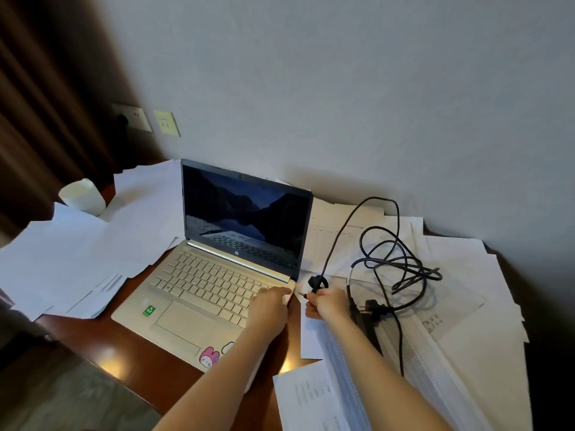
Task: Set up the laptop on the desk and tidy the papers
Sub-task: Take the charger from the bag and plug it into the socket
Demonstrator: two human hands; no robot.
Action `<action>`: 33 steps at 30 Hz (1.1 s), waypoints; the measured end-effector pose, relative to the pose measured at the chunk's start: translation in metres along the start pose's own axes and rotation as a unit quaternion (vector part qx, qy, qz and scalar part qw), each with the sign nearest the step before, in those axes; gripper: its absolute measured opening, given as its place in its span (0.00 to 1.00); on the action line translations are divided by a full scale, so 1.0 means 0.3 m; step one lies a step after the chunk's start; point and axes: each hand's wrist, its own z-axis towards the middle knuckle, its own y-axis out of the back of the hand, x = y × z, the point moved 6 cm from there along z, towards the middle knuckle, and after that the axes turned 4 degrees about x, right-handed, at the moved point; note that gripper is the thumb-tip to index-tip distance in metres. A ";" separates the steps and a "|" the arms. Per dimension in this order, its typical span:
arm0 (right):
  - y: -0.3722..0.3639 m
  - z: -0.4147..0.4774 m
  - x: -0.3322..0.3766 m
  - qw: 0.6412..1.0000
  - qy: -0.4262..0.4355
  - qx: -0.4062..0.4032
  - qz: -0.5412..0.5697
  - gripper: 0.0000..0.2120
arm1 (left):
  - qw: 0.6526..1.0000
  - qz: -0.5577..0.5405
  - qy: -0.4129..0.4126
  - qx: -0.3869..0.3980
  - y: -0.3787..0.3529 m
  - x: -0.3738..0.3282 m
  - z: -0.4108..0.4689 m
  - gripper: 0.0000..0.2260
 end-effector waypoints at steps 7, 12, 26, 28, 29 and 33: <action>-0.017 0.048 -0.003 0.998 0.013 -0.009 -0.060 0.08 | 0.970 0.223 -0.048 0.088 -0.050 0.018 0.022 0.23; -0.044 0.073 -0.006 0.998 0.021 -0.004 -0.055 0.07 | 0.960 0.246 -0.049 0.125 -0.079 0.043 0.029 0.25; -0.054 0.112 -0.029 0.999 -0.010 -0.028 -0.030 0.07 | 0.958 0.232 -0.063 0.156 -0.084 0.055 0.060 0.28; -0.055 0.109 -0.032 0.999 -0.016 -0.034 -0.022 0.08 | 0.957 0.233 -0.067 0.157 -0.083 0.054 0.061 0.28; -0.053 0.109 -0.032 0.999 -0.019 -0.038 -0.020 0.11 | 0.957 0.235 -0.068 0.158 -0.083 0.053 0.061 0.28; -0.051 0.119 -0.024 0.997 -0.035 -0.052 -0.046 0.10 | 0.956 0.237 -0.069 0.158 -0.078 0.045 0.060 0.28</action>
